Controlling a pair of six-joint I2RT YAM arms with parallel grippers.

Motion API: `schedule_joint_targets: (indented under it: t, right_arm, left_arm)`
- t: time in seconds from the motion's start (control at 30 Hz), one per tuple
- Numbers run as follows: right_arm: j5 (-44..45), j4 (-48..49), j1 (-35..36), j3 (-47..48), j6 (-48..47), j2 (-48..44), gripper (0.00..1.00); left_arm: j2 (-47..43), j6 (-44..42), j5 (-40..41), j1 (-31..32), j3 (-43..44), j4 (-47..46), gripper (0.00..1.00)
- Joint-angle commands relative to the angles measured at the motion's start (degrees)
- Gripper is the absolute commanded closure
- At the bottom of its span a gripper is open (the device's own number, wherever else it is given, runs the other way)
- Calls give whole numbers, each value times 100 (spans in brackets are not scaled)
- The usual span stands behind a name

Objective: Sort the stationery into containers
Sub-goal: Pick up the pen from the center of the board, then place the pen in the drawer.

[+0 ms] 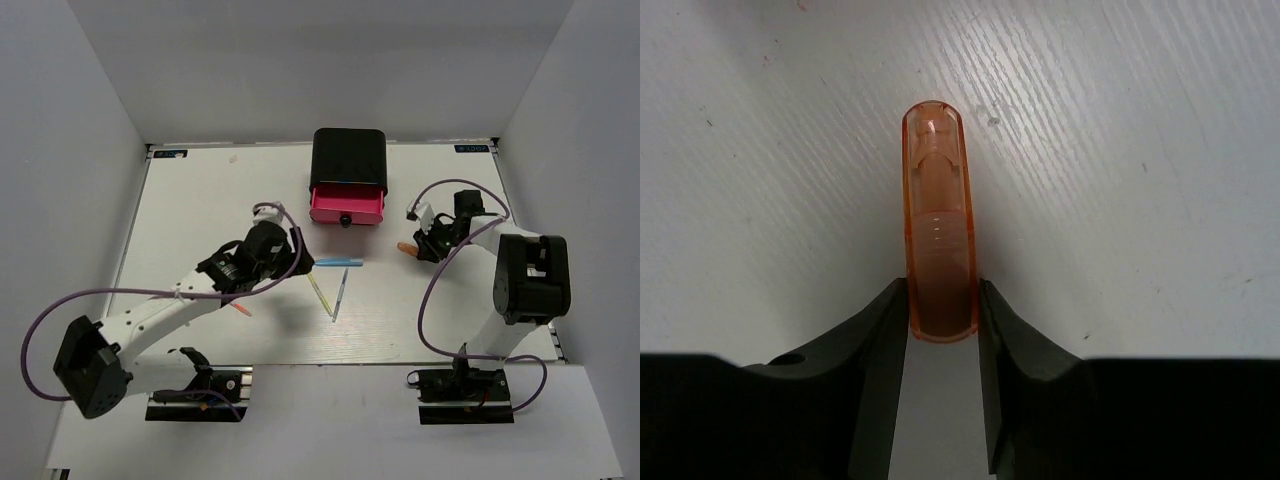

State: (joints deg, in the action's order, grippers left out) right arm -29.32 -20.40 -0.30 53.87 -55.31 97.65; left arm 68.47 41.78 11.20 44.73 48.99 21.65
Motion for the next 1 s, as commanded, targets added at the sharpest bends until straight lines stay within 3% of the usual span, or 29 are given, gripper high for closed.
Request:
schedule_joint_targets:
  t: [0.0, 0.1, 0.23, 0.5, 0.6, 0.8, 0.97]
  right_arm:
    - [-118, -754, 21, 195, -445, 272, 67]
    - [-39, -483, 21, -16, -463, 71, 70]
    - [-126, -447, 21, -210, -463, -289, 87]
    - [-1426, -1334, 21, 60, -841, -2597, 88]
    - [-1918, -1536, 223, 570, -894, -2847, 88]
    - [-2174, -1089, 582, 1335, -315, -2707, 88]
    - [-1929, -554, 1109, 1898, -77, -1891, 88]
  left_arm:
    - [-605, 602, 514, -8, -337, 568, 18]
    - [-1080, 919, 733, -8, -680, 814, 16]
    - [-1502, 1367, 1111, -61, -873, 1288, 15]
    - [-1758, 2359, 1464, -114, -1269, 1931, 12]
    - [-1696, 2686, 1464, -114, -1401, 2045, 11]
    - [-1582, 2801, 1464, -114, -1454, 2184, 11]
    - [-1644, 2958, 1578, -114, -1454, 2396, 10]
